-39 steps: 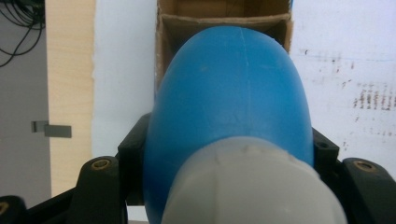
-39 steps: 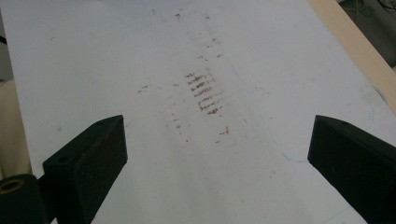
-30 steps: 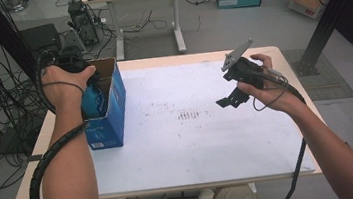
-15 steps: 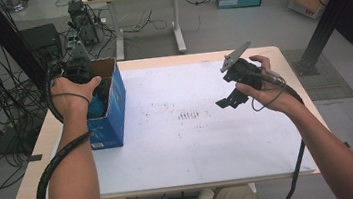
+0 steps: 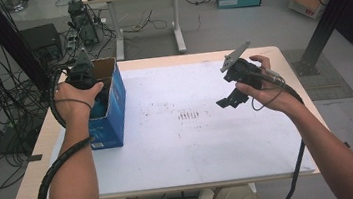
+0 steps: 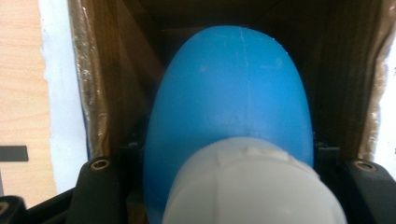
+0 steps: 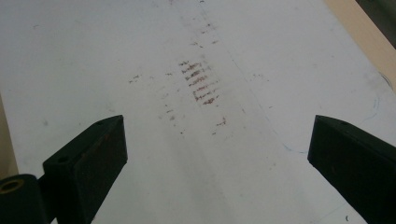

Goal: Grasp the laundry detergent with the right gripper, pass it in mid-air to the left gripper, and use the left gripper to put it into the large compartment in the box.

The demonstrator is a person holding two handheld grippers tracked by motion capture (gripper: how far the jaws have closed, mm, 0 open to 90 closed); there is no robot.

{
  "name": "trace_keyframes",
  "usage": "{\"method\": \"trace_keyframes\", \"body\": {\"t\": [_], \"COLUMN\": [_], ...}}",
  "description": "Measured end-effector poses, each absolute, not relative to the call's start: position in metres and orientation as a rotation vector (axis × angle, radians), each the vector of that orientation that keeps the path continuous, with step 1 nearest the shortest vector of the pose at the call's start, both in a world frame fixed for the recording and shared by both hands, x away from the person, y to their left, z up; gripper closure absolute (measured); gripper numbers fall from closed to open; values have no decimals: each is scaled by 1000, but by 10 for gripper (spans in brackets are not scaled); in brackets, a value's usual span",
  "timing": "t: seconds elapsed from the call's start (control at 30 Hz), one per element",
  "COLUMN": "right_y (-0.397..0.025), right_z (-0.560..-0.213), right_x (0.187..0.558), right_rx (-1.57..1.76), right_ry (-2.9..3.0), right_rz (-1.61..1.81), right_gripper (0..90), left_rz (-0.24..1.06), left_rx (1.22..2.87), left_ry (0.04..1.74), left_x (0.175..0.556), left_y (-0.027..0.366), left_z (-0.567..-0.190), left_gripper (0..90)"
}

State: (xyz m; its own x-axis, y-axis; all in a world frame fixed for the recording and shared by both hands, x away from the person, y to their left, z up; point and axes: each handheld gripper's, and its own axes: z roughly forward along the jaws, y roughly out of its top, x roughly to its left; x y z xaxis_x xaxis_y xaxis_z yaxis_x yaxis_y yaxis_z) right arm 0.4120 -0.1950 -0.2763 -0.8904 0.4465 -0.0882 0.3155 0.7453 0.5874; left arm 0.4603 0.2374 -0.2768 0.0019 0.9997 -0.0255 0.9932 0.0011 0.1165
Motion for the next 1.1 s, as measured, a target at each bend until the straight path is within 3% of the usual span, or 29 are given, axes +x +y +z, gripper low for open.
{"method": "trace_keyframes", "body": {"t": [1.1], "right_y": [-202], "right_z": [-273], "right_x": [413], "right_rx": [631], "right_ry": [2709], "right_rz": [840], "right_gripper": [50], "left_rz": [111], "left_rx": [2175], "left_ry": [2135], "left_x": [460], "left_y": [235], "left_z": [-280], "left_gripper": [370]}}
